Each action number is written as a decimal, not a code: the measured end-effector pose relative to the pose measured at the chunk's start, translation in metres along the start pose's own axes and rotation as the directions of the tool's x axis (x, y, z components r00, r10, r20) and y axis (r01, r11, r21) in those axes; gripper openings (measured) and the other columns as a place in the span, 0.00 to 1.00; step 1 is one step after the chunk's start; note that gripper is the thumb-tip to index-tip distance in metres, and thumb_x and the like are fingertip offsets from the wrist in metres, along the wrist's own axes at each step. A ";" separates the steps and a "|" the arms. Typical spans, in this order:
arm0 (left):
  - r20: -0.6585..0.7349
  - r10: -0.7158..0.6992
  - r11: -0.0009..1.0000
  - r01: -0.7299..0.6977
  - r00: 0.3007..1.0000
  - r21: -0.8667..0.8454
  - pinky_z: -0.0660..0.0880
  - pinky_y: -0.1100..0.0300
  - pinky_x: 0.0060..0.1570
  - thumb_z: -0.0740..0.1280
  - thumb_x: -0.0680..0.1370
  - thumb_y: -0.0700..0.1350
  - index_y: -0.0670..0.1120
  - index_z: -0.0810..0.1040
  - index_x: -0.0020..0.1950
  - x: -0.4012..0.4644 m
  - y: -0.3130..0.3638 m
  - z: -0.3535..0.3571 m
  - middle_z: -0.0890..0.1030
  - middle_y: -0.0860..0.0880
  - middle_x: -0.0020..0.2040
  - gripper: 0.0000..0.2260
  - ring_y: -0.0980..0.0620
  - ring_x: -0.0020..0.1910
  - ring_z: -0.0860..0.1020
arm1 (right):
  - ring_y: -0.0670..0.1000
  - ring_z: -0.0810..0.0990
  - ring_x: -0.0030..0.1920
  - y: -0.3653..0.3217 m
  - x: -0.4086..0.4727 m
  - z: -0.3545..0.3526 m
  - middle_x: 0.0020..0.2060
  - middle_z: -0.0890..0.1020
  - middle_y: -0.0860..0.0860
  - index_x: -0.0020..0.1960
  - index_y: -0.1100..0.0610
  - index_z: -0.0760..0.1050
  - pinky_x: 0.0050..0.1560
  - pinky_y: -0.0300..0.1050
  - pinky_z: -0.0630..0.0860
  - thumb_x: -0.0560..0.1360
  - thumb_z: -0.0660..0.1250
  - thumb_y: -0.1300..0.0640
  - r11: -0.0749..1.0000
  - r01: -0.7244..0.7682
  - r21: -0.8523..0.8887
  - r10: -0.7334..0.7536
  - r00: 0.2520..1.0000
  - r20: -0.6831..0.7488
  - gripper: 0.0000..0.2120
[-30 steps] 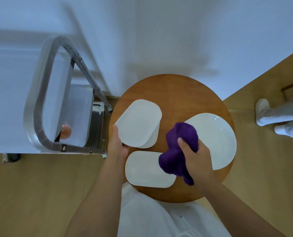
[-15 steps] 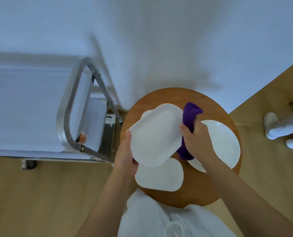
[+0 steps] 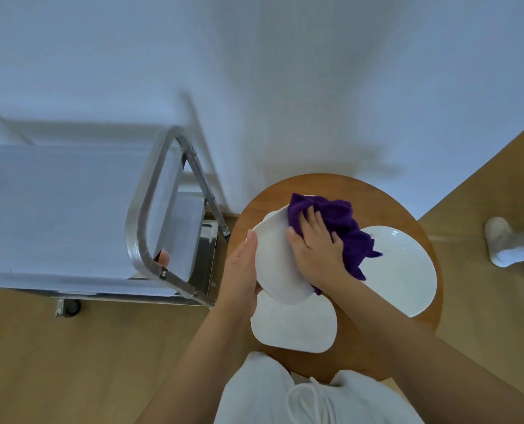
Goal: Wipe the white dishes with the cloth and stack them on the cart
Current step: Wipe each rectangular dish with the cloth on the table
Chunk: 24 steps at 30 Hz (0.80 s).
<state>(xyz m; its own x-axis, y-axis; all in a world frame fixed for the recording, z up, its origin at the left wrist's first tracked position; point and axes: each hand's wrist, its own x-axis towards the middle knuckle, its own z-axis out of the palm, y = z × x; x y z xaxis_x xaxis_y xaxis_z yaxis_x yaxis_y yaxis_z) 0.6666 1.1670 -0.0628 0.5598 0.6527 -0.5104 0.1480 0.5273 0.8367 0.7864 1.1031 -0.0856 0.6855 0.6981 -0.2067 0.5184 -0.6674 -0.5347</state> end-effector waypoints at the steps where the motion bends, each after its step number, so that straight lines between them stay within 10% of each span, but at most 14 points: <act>1: 0.005 0.014 1.000 -0.014 1.000 0.000 0.76 0.42 0.59 0.58 0.79 0.59 0.50 0.76 0.61 0.001 0.002 -0.001 0.82 0.42 0.56 0.18 0.41 0.57 0.80 | 0.48 0.49 0.75 -0.003 -0.002 0.002 0.76 0.53 0.47 0.76 0.49 0.49 0.72 0.54 0.49 0.81 0.46 0.48 0.999 0.037 0.000 -0.037 0.999 0.011 0.24; 17: -0.132 0.036 0.999 -0.041 0.991 -0.034 0.81 0.59 0.43 0.59 0.80 0.58 0.49 0.81 0.56 0.010 0.015 -0.002 0.85 0.48 0.48 0.17 0.50 0.48 0.83 | 0.38 0.35 0.71 -0.009 -0.043 0.003 0.76 0.52 0.45 0.75 0.46 0.54 0.70 0.46 0.34 0.78 0.42 0.38 0.816 0.572 -0.087 -0.550 0.814 0.187 0.28; 24: 0.033 -0.159 0.987 0.158 0.987 0.023 0.81 0.54 0.38 0.61 0.78 0.61 0.45 0.79 0.56 0.013 0.034 -0.018 0.86 0.46 0.43 0.21 0.46 0.44 0.84 | 0.55 0.71 0.67 0.024 -0.044 -0.005 0.65 0.75 0.51 0.65 0.53 0.72 0.65 0.54 0.66 0.66 0.75 0.45 0.385 0.828 -0.409 -0.866 0.477 0.150 0.31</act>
<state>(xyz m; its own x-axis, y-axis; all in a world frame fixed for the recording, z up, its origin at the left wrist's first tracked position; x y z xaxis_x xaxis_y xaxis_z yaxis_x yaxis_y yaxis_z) 0.6639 1.2032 -0.0443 0.5554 0.5424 -0.6303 0.2533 0.6116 0.7495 0.7716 1.0548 -0.0850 -0.1990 0.9497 0.2418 0.9757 0.2151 -0.0420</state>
